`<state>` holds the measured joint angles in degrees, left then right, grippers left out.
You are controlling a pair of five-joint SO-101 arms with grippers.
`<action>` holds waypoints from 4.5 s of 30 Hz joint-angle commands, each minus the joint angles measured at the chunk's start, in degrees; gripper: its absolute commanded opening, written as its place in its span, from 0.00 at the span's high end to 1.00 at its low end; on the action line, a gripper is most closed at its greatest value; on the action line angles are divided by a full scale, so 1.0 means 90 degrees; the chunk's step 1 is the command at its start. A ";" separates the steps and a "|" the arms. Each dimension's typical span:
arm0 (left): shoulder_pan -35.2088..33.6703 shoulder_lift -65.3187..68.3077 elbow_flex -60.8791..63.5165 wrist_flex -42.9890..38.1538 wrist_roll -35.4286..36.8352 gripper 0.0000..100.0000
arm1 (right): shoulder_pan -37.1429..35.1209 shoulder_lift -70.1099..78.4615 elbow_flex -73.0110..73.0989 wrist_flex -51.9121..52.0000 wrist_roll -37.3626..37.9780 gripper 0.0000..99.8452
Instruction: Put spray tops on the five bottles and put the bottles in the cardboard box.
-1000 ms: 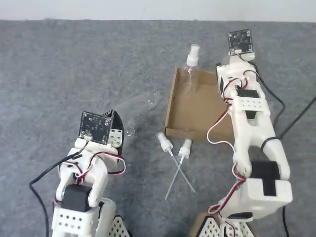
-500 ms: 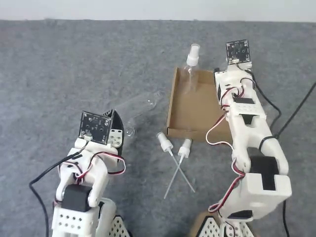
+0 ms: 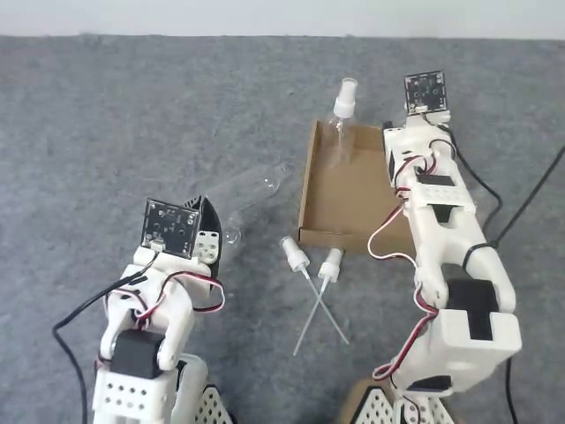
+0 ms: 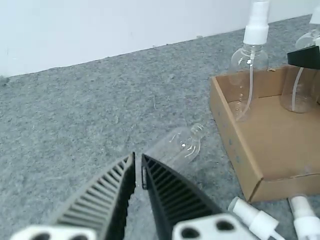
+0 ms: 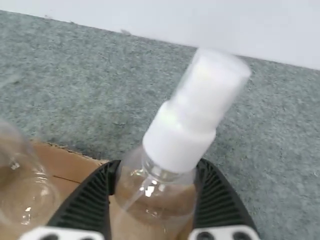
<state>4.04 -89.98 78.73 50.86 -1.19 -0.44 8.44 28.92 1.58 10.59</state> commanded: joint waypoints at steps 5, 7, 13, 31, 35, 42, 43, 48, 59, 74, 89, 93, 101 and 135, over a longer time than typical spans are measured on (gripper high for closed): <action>-0.0039 -0.0098 -0.0024 -0.0147 -0.0020 0.99 | -0.0054 -0.0171 -0.0039 0.0220 -0.0010 0.77; -0.0039 -0.0098 -0.0024 -0.0147 -0.0020 0.99 | -0.0073 -0.0171 -0.0049 0.0249 -0.0010 0.74; -0.0039 -0.0098 -0.0024 -0.0147 -0.0020 0.99 | -0.0093 -0.0181 -0.0088 0.0249 0.0000 0.73; -0.0039 -0.0098 -0.0024 -0.0147 -0.0039 0.99 | -0.0376 -0.1079 -0.1377 0.2085 0.0000 0.73; -0.0039 -0.0098 -0.0024 -0.0147 -0.0039 0.99 | -0.0357 -0.1499 -0.1836 0.2759 0.0010 0.73; -0.0039 -0.0098 -0.0024 -0.0147 -0.0029 0.99 | -0.0337 -0.2515 -0.2452 0.4508 0.0010 0.73; -0.0039 -0.0098 -0.0024 -0.0147 -0.0029 0.99 | -0.0337 -0.2672 -0.2452 0.4713 0.0010 0.73; -0.0039 -0.0098 -0.0015 -0.0147 -0.0029 0.99 | -0.0327 -0.3346 -0.2452 0.5592 0.0010 0.73; -0.0039 -0.0098 0.0054 -0.0176 -0.0020 0.99 | 0.0796 -0.4342 -0.2452 0.7028 0.0010 0.73; -0.0039 -0.0098 0.0083 -0.0176 -0.0020 0.99 | 0.2535 -0.2691 -0.1328 0.7272 0.0694 0.73; -0.0029 -0.0098 0.0083 -0.0176 -0.0020 0.99 | 0.2291 0.0024 -0.1524 0.6149 0.0088 0.73; 0.0000 -0.0068 0.0083 -0.0137 -0.0029 0.99 | 0.2330 0.0327 -0.1514 0.6168 0.0088 0.74; 0.0469 -0.0029 -0.0298 0.0527 -0.0127 0.99 | 0.2720 0.0415 -0.1495 0.6178 0.1084 0.98; 0.2237 0.7717 -0.3961 0.0899 -0.0274 0.83 | 0.4791 0.0396 -0.0049 0.5739 0.4650 0.99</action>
<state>24.18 -24.22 47.60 60.26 -5.85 40.97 11.52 26.29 53.63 51.65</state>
